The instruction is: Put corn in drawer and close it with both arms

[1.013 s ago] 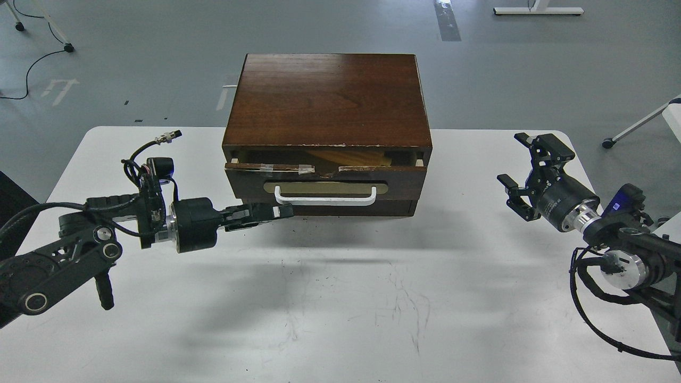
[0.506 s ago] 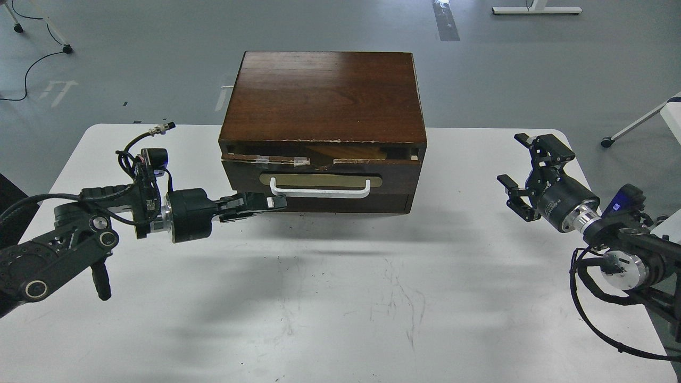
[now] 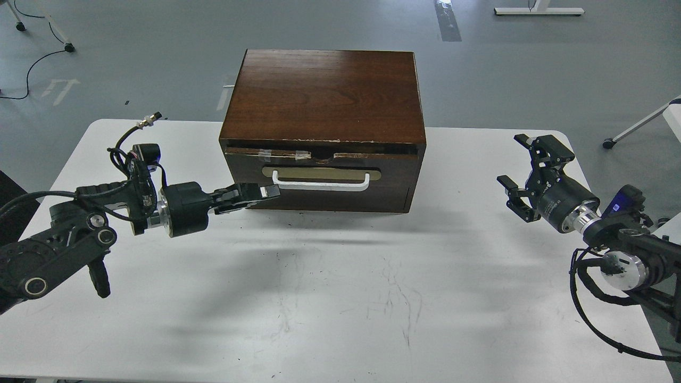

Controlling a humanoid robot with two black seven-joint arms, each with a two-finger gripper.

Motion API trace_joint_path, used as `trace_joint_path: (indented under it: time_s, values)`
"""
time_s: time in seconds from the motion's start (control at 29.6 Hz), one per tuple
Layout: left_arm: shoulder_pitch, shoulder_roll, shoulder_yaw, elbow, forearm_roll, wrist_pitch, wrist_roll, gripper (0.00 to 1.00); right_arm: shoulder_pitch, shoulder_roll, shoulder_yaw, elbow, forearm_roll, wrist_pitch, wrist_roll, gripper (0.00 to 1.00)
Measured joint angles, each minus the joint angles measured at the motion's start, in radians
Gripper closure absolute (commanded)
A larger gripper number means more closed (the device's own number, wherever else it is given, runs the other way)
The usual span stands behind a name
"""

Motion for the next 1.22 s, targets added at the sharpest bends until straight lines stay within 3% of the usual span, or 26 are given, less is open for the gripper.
trace_joint_path:
  time_s: [0.03,0.07,0.1,0.14,0.17,0.51,0.71,0.88,0.95,1.22]
  values:
    - [0.003,0.005,0.000,-0.008,0.000,0.000,0.000,0.96,0.000,0.000,0.000,0.000,0.000,0.000,0.000,0.03]
    - [0.007,0.012,0.000,-0.020,0.000,0.000,0.000,0.82,0.000,0.000,0.000,0.000,0.000,0.000,0.000,0.03]
    - [0.011,0.018,-0.001,-0.032,-0.003,-0.001,0.000,0.48,0.000,0.000,0.000,0.000,0.000,0.000,0.000,0.03]
    - [0.015,0.027,-0.003,-0.048,-0.006,-0.001,0.000,0.28,0.000,0.000,0.000,0.000,0.000,0.000,0.000,0.03]
    - [0.019,0.040,-0.005,-0.065,-0.014,-0.001,-0.001,0.00,0.000,0.000,0.000,0.001,0.000,0.000,0.000,0.03]
    - [0.118,0.208,-0.053,-0.125,-0.450,-0.001,-0.001,0.00,0.001,-0.011,0.001,0.002,0.000,-0.001,0.000,0.00]
    - [0.203,0.404,-0.072,-0.022,-0.933,-0.001,-0.001,0.00,0.003,-0.016,0.048,-0.002,0.000,-0.002,0.000,0.00]
    - [0.323,0.470,-0.069,0.246,-1.121,0.000,-0.001,0.00,0.002,-0.030,0.065,-0.007,0.001,-0.003,0.000,0.00]
    - [0.372,0.466,-0.065,0.418,-1.133,-0.001,-0.001,0.00,0.002,-0.030,0.066,-0.007,0.001,-0.003,0.000,0.00]
    - [0.497,0.263,-0.056,1.113,-1.138,-0.001,-0.001,0.00,0.001,-0.024,0.070,-0.008,0.001,-0.003,0.000,0.00]
